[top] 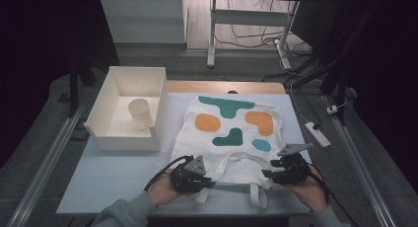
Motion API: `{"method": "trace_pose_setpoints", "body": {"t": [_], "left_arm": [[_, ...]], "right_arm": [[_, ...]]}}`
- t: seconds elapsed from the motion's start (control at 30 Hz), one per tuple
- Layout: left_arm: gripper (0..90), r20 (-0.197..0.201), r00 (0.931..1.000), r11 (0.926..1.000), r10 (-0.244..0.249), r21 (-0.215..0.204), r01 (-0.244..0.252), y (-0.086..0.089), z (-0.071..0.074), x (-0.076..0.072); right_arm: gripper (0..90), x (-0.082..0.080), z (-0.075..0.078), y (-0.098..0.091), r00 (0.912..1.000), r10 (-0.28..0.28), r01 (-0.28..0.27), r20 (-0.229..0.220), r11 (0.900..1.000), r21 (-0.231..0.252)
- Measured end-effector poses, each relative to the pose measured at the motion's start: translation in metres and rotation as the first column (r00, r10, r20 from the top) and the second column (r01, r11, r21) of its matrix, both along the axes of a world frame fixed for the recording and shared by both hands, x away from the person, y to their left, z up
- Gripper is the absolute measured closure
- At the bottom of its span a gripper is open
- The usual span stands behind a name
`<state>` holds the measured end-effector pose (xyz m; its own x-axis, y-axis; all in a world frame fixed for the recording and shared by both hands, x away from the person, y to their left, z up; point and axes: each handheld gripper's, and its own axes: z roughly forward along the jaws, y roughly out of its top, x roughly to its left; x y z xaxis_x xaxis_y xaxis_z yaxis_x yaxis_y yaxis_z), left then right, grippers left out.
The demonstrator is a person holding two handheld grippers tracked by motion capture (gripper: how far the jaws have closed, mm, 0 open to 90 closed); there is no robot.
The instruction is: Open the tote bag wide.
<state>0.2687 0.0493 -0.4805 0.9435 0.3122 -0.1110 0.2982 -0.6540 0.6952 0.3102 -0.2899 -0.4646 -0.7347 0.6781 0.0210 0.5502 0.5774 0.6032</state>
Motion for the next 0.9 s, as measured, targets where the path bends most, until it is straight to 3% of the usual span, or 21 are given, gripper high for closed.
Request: {"method": "trace_pose_setpoints", "body": {"t": [0.03,0.1,0.2,0.4,0.5,0.6,0.7,0.73,0.77,0.83,0.9], "left_arm": [[86.2,0.000,1.0000,1.0000,0.004,-0.004,-0.004,0.001,0.000,0.000],[86.2,0.002,1.0000,0.9999,0.009,-0.009,-0.009,0.002,0.001,0.000],[86.2,0.006,0.9999,0.9997,0.015,-0.019,-0.015,0.006,0.004,0.001],[86.1,0.016,0.9990,0.9971,0.043,-0.064,-0.042,0.013,0.010,0.004],[86.1,0.022,0.9980,0.9955,0.059,-0.076,-0.057,0.017,0.013,0.006],[86.0,0.035,0.9966,0.9932,0.074,-0.092,-0.071,0.020,0.017,0.008],[86.0,0.060,0.9942,0.9901,0.089,-0.114,-0.082,0.023,0.022,0.010],[85.9,0.069,0.9929,0.9889,0.097,-0.120,-0.088,0.023,0.024,0.011],[85.9,0.073,0.9916,0.9867,0.106,-0.131,-0.096,0.024,0.025,0.012],[85.9,0.081,0.9894,0.9838,0.120,-0.143,-0.108,0.025,0.028,0.017],[85.8,0.098,0.9840,0.9800,0.149,-0.148,-0.134,0.026,0.031,0.026]], "right_arm": [[55.5,0.000,0.000,0.000,1.0000,0.000,0.000,0.000,1.0000,0.000],[72.8,0.002,-0.004,-0.001,0.9997,-0.003,0.002,-0.025,0.9999,-0.014],[87.7,-0.001,0.002,-0.002,0.9999,0.015,-0.015,-0.001,0.9999,0.002],[88.2,-0.006,0.013,-0.002,0.9968,0.020,-0.023,0.077,0.9989,0.041],[88.5,-0.008,0.018,-0.003,0.9904,0.015,-0.025,0.138,0.9973,0.069],[88.5,-0.008,0.021,-0.005,0.9869,0.005,-0.019,0.161,0.9960,0.087],[88.6,-0.010,0.025,-0.007,0.9793,-0.013,-0.010,0.202,0.9938,0.111],[88.6,-0.010,0.027,-0.008,0.9714,-0.025,-0.005,0.236,0.9921,0.125],[88.6,-0.010,0.027,-0.008,0.9714,-0.025,-0.005,0.236,0.9921,0.125],[88.6,-0.009,0.031,-0.010,0.9593,-0.048,0.006,0.278,0.9884,0.152],[88.5,-0.007,0.032,-0.011,0.9541,-0.065,0.016,0.292,0.9857,0.168]]}}
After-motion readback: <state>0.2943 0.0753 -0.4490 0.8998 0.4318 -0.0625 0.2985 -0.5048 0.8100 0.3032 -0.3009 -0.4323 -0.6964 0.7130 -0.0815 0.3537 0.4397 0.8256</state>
